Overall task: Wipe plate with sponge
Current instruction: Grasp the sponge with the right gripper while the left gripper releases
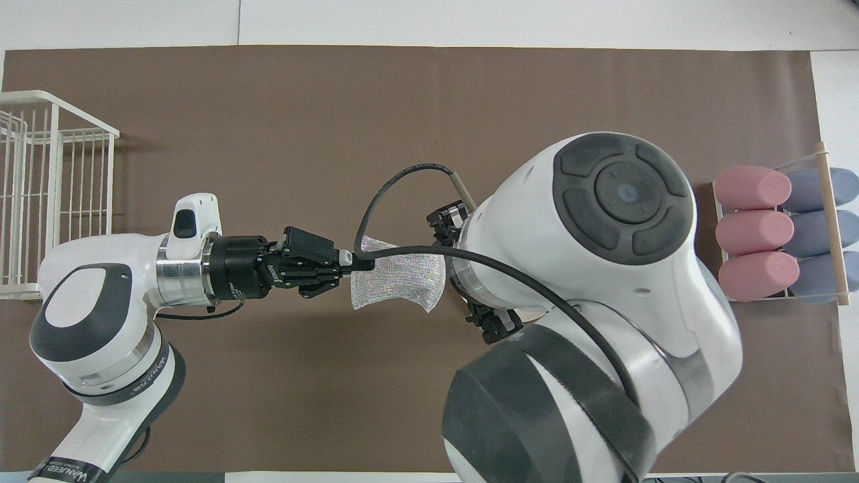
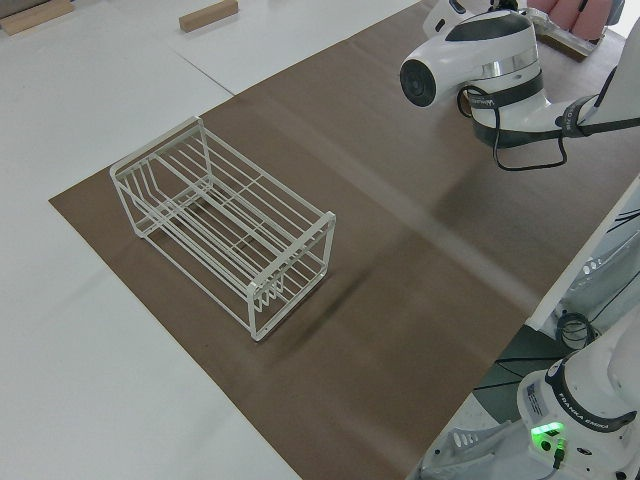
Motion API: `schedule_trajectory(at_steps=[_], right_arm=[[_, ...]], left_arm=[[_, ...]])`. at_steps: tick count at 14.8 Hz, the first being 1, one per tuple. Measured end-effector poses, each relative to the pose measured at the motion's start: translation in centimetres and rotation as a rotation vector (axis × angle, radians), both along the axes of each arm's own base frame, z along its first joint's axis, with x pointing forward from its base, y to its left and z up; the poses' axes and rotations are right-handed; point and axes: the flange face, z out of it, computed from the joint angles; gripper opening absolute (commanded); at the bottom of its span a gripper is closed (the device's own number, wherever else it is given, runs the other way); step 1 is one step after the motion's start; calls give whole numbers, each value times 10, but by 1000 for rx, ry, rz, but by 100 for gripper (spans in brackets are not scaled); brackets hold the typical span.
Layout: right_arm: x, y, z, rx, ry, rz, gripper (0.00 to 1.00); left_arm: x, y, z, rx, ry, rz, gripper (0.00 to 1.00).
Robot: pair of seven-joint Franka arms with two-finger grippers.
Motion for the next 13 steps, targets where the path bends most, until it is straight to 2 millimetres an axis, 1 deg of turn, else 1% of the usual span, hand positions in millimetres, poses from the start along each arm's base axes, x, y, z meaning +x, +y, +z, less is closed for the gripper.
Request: schedule_trajectory(at_steps=[2,5,8,9,11,13], right_arm=[[2,8,-2,34,-1,-43,100],[10,12,-6,62,-21,-78,100],[8,19,-18,98,-12,-91,100],[5,23,-24,105,-5,-89,97],[1,27,-28,102,3,-86,72],[2,26,-28,104,2,-87,56]], left_arm=[[0,0,0,0,-1,0,0],[0,0,0,0,-2,-1,0],[0,0,0,0,-4,-1,0],[0,0,0,0,-4,-1,0],[0,0,0,0,-5,-1,0],[-1,0,-1,0,-5,-2,0]])
